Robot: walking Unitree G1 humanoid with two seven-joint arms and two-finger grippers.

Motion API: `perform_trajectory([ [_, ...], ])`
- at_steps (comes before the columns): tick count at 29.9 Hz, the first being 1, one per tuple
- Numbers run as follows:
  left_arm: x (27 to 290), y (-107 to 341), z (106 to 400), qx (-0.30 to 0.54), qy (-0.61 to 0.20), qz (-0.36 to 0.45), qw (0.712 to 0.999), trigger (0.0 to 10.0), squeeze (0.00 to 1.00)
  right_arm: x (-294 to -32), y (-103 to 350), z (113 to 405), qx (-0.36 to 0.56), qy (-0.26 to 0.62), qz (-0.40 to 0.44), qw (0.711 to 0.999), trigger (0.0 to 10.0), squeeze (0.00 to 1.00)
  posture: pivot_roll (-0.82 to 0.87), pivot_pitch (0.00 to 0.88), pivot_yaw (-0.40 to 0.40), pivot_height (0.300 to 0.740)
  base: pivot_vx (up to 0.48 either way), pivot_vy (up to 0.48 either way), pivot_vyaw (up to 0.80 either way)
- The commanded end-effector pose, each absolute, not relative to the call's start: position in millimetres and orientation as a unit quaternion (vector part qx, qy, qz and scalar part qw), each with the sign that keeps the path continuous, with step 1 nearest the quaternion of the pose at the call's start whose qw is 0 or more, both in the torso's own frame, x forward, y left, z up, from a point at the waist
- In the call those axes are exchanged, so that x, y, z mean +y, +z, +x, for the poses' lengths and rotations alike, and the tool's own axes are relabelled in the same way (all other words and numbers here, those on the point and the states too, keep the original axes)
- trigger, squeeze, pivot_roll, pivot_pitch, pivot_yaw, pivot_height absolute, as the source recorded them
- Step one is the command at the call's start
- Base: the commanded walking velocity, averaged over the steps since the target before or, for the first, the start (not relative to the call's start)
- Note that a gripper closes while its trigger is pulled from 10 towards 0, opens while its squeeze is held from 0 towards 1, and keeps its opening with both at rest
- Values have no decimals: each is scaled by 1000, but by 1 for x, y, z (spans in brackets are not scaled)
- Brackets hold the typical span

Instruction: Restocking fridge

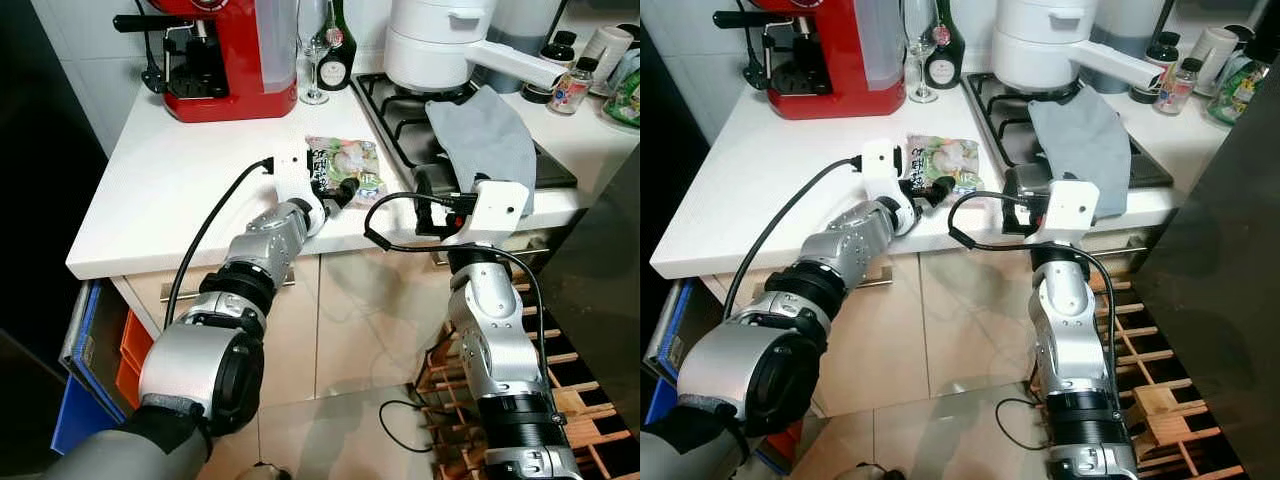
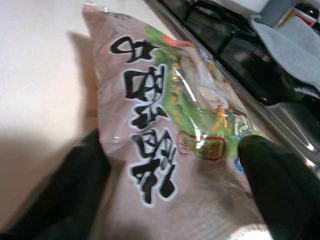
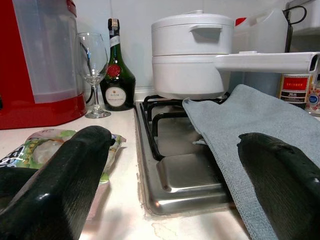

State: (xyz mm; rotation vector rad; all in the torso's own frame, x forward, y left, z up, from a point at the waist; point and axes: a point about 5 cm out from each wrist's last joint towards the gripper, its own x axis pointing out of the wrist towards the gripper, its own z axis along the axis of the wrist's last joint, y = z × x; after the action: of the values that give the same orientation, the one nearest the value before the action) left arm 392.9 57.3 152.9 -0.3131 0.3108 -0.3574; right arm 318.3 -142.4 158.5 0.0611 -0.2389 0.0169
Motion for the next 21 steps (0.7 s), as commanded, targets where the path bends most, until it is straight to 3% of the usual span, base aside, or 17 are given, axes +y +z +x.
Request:
perform_trajectory([
  [1,43,127,380,221,-181,-198,938,0,0,-141,156,318,-111,10,30,993,10000,86,-109,0,66,740,0,0,0],
  [2,43,132,383,209,-176,-248,929,0,0,-142,156,318,-110,10,30,993,10000,78,-108,0,66,740,0,0,0],
  [10,43,132,383,209,-176,-248,929,0,0,-142,156,318,-110,10,30,993,10000,78,-108,0,66,740,0,0,0],
  [11,44,137,385,200,-172,-288,921,0,0,-142,156,318,-110,10,30,993,10000,82,-108,0,66,740,0,0,0],
  [13,43,136,384,202,-175,-282,922,0,0,-141,155,318,-108,12,31,994,10000,82,-107,0,71,740,0,0,0],
  [15,32,125,376,224,-225,-165,934,0,0,-139,153,319,-104,14,34,994,10000,82,-107,0,73,740,0,0,0],
  [16,30,122,374,229,-233,-146,934,0,0,-139,153,318,-103,13,35,994,10000,78,-107,0,75,740,0,0,0],
  [21,33,115,371,240,-220,-161,932,0,0,-137,150,316,-101,11,37,994,10000,82,-110,0,77,740,0,0,0],
])
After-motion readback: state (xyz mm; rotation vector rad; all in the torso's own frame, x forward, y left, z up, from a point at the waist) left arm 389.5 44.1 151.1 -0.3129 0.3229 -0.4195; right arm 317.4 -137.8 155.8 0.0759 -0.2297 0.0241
